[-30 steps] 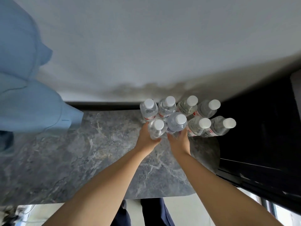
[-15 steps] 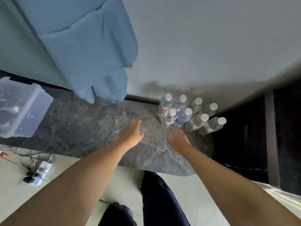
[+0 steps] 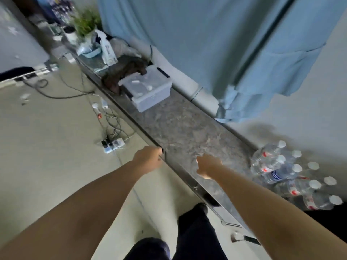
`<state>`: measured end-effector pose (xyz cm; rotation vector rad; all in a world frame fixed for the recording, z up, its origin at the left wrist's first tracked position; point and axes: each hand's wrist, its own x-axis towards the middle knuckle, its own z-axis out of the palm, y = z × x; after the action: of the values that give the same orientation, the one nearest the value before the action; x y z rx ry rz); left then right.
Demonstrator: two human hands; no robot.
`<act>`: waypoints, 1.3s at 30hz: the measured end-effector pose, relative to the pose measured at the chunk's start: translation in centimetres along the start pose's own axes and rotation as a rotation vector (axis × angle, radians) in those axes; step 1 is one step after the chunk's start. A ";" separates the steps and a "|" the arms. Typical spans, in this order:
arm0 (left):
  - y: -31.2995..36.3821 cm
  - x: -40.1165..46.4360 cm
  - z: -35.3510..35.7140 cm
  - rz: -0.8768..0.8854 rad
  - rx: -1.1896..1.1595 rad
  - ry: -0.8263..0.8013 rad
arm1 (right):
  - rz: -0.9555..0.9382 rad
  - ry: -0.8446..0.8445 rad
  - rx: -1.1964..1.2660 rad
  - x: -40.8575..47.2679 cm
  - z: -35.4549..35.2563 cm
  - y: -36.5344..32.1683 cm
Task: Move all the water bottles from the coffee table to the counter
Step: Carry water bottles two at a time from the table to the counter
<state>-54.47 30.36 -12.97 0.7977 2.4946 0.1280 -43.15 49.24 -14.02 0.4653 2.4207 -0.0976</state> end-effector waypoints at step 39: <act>-54.2 -22.0 -15.4 -1.026 -0.465 0.458 | -1.033 0.164 -0.549 5.9 -24.1 -70.4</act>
<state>-74.85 -25.67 -2.81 -0.7922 2.7825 0.5297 -86.77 -10.17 -2.42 -1.0613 2.4495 0.1687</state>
